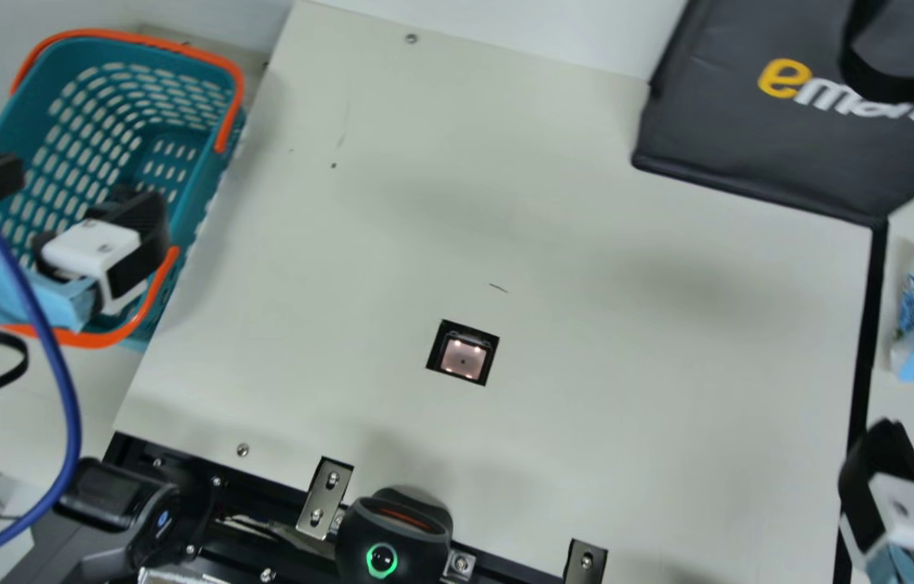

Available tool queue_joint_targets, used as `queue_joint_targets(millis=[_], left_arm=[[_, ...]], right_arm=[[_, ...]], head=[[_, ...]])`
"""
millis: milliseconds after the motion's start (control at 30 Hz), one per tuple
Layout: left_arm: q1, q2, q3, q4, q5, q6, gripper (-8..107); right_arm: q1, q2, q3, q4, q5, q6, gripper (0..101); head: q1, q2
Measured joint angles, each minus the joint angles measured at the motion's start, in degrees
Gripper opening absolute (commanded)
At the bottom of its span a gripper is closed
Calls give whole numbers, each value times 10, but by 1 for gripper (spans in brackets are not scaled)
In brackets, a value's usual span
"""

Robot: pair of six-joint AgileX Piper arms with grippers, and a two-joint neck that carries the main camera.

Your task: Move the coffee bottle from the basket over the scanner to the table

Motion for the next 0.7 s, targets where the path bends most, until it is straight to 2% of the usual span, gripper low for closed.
queue_joint_targets(millis=[467, 700], left_arm=[[0, 0, 0, 0, 0, 0, 90], [25, 23, 0, 10, -11, -17, 90]], right_arm=[[0, 0, 0, 0, 0, 0, 95], [0, 0, 0, 0, 0, 0, 95]], head=[[0, 4], [-1, 4]])
